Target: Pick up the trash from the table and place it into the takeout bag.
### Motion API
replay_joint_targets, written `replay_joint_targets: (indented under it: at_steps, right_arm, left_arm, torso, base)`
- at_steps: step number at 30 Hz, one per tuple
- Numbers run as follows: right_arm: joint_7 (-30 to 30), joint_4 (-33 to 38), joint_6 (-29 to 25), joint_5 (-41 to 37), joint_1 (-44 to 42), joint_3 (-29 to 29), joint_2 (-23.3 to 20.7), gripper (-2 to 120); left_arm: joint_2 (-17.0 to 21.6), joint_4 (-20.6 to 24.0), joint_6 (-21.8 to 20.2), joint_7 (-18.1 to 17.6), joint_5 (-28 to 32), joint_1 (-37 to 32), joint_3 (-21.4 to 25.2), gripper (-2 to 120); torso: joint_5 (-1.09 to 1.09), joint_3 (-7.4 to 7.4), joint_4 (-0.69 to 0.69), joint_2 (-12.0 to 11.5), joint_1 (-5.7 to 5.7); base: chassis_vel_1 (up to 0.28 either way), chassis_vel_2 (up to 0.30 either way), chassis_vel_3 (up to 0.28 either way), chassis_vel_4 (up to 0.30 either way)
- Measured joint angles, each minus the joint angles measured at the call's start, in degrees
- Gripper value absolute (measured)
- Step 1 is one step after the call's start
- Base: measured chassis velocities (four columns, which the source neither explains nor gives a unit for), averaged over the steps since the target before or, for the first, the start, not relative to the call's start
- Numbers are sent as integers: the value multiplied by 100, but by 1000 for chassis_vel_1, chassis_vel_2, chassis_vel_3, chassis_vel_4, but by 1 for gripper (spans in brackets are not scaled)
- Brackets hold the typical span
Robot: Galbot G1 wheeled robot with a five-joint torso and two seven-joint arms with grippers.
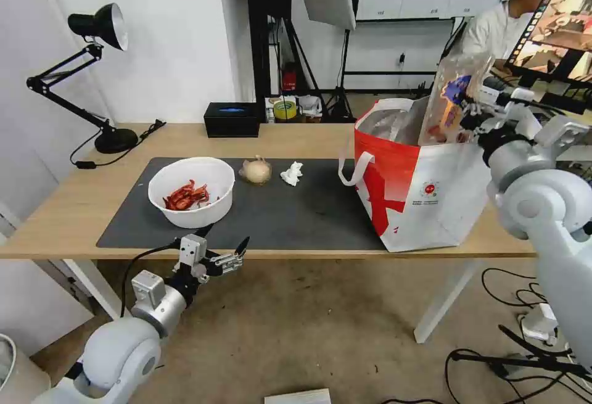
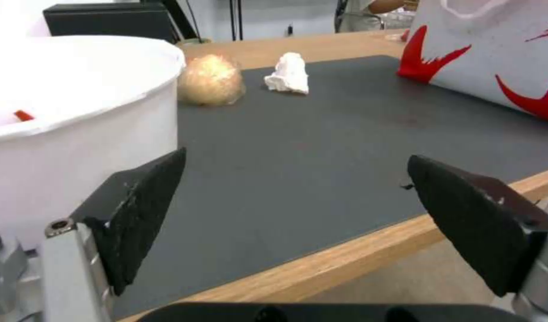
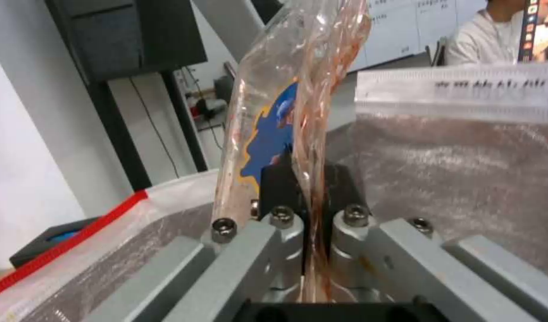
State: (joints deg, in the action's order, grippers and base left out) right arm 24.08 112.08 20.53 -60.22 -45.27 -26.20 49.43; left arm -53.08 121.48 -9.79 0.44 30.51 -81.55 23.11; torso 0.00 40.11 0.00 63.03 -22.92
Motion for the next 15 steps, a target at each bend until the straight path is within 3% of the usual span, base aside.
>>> replay_joint_targets:
  at_steps: [3,9,15]
  right_arm:
    - [85,4,4,-113,-15,9,38,0]
    - [594,174,5,-1078,-30,1,175,0]
    - [732,266,3,-1325,-66,1,241,4]
  left_arm:
    - [16,-8,0,-3,-2,19,-17,100]
    - [89,-32,7,-4,-5,44,-29,100]
    - [149,-47,8,-6,4,124,-89,100]
  torso:
    - [-1,0,0,0,0]
    - [-1,0,0,0,0]
    - [-1,0,0,0,0]
  base:
    - [0,0,0,0]
    - [0,0,0,0]
    - [0,0,0,0]
